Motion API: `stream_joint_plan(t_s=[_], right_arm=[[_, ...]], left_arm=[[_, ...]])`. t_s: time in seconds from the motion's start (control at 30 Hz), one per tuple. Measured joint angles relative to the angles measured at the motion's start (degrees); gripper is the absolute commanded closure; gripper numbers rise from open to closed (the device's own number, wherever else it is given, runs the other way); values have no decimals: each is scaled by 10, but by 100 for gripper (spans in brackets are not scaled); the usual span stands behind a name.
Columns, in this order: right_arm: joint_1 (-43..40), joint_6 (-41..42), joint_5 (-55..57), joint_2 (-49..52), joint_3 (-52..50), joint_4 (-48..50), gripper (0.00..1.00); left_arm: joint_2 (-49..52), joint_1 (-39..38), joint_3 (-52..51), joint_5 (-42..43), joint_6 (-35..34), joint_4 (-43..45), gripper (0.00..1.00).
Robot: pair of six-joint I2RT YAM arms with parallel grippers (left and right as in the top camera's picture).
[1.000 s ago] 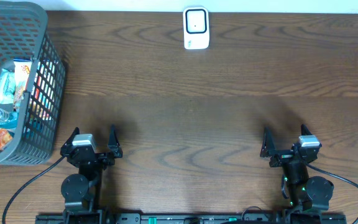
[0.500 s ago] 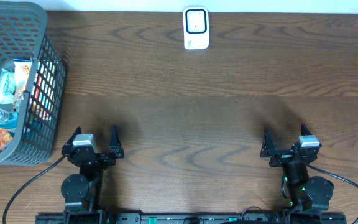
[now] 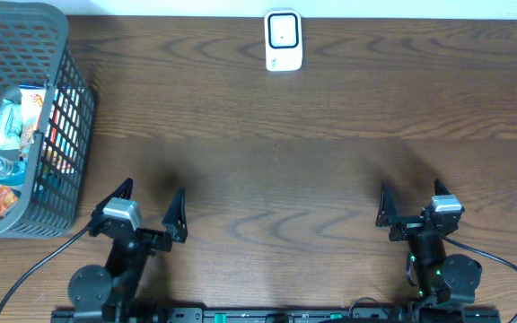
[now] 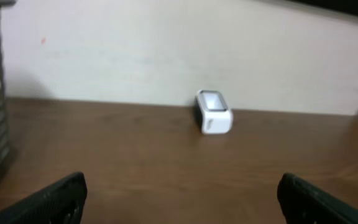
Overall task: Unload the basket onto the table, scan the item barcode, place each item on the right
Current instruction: 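Reach the left gripper into the grey basket toward the teal bottle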
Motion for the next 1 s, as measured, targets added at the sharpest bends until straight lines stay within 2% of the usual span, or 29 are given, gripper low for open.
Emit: stream_joint_plan(t_s=[0.17,0.37,0.47,0.6,0.7,0.9,1.0], right_arm=[[0,0,0,0,0,0,1],[0,0,0,0,0,0,1],[0,0,0,0,0,0,1],[0,0,0,0,0,0,1],[0,0,1,0,0,0,1],[0,0,1,0,0,0,1],[0,0,1,0,0,0,1]], left_arm=[[28,0,70,30,-7,-46,2],[109,0,167,76,-11,-57,2],[168,0,239,101,-11,-74,2],[268,0,374,117,-13,-160,2],[332,0,457,146,-13,-184,2],[383,0,486,186,-12,-167,2],[404,0,486,164,-24,-136,2]])
